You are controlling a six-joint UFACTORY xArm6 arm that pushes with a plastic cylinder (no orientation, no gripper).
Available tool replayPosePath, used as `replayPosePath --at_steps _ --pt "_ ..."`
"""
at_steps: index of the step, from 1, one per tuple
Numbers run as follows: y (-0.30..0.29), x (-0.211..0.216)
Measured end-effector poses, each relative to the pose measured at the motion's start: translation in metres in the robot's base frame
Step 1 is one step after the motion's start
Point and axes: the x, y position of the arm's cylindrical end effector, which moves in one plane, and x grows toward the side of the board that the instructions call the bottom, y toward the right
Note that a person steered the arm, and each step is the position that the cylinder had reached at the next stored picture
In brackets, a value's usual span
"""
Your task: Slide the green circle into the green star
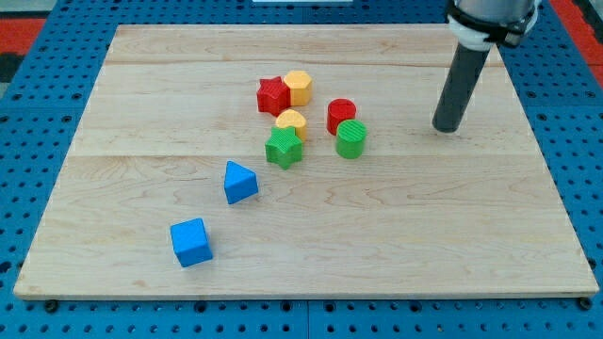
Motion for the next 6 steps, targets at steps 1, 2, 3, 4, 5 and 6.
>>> replayPosePath --at_steps 1,2,3,4,5,6 --pt "-0.05 0.001" --pt "-0.104 0.001" --pt "-0.15 -0.002" --pt "-0.144 -0.018" --pt "-0.096 -0.02" --pt "-0.084 -0.037"
